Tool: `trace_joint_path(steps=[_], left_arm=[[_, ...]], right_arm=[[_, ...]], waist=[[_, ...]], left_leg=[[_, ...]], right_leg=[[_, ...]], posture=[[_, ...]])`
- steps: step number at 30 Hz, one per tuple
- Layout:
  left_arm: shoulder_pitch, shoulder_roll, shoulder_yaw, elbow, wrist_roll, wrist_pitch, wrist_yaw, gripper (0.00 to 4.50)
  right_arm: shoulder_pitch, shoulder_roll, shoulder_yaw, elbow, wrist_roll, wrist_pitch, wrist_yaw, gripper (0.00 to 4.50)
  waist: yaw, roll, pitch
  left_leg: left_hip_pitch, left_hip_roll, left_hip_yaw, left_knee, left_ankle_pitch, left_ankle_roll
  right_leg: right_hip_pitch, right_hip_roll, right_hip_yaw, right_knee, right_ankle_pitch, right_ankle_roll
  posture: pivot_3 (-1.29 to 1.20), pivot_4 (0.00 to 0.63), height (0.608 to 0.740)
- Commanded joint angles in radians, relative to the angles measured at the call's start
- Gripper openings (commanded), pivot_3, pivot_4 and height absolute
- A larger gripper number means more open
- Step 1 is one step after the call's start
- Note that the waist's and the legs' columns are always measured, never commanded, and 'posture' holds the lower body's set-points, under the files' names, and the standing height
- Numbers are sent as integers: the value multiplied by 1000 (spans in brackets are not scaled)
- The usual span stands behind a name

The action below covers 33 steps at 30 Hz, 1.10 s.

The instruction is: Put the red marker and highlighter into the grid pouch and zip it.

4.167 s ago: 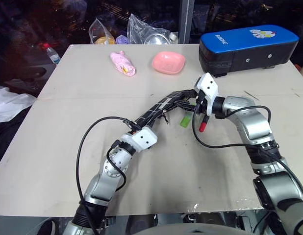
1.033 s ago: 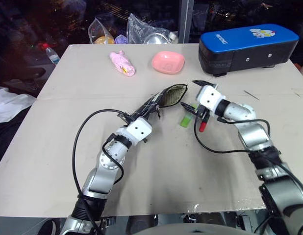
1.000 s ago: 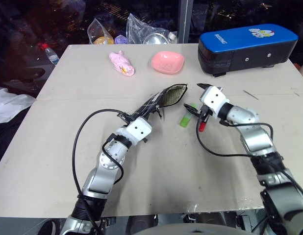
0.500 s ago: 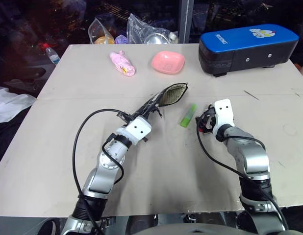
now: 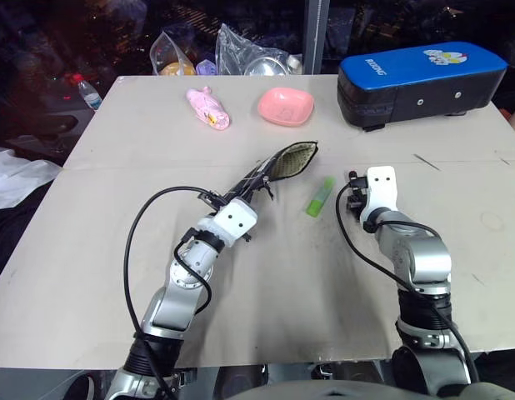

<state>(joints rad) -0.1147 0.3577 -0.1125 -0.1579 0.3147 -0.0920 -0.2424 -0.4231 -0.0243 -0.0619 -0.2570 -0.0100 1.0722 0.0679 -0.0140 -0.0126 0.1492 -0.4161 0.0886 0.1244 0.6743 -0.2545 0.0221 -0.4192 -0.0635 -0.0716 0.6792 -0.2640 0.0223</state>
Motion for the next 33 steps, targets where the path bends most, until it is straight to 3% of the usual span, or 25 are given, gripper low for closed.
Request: trace_joint_path(steps=[1,3,10,13,17,23,29,33], left_arm=[[4,-8,6,-38,7,-2,21,0],[3,-9,6,-37,7,-2,23,0],[-4,-10,2,-30,3,-3,19,0],[-9,-7,2,-26,1,-7,15,0],[-18,-3,3,-18,-1,-11,11,0],[-29,1,-3,-12,0,-17,8,0],[-49,19,-27,-1,25,-36,-3,0],[-56,30,-31,-1,32,-43,-9,0]], right_arm=[[-47,5,-80,59,-20,-84,-97,342],[-65,-21,-80,88,-8,-149,-80,324],[-136,-334,85,227,34,-628,372,324],[-166,-486,177,306,-24,-947,554,324],[-219,-585,243,408,-61,-1232,683,324],[-373,-632,361,606,-236,-1569,701,324],[-542,-594,478,806,-468,-1796,568,324],[-622,-556,525,900,-542,-1890,512,324]], waist=[[3,0,0],[4,0,0],[-5,1,1],[-3,1,1],[0,1,1],[-1,0,2],[1,1,2],[0,1,2]], left_leg=[[0,0,-1,0,0,0],[0,-1,-2,0,-1,1],[0,-2,-1,-2,-2,3],[1,-1,-1,-4,-2,3],[1,-1,0,-4,-2,3],[1,0,6,-3,0,0],[1,0,9,-2,1,-1],[1,0,11,-2,1,-1]], right_leg=[[0,0,0,0,0,0],[0,-1,0,0,0,0],[-2,0,3,-1,0,0],[-2,2,3,-1,0,0],[-2,2,3,-2,0,0],[-2,1,4,-1,0,0],[-3,1,4,-1,0,0],[-3,1,5,-1,0,0]], posture=[[0,150,717],[0,150,717],[0,150,717],[0,150,717],[0,150,717],[0,150,717],[0,150,717],[0,150,717]])
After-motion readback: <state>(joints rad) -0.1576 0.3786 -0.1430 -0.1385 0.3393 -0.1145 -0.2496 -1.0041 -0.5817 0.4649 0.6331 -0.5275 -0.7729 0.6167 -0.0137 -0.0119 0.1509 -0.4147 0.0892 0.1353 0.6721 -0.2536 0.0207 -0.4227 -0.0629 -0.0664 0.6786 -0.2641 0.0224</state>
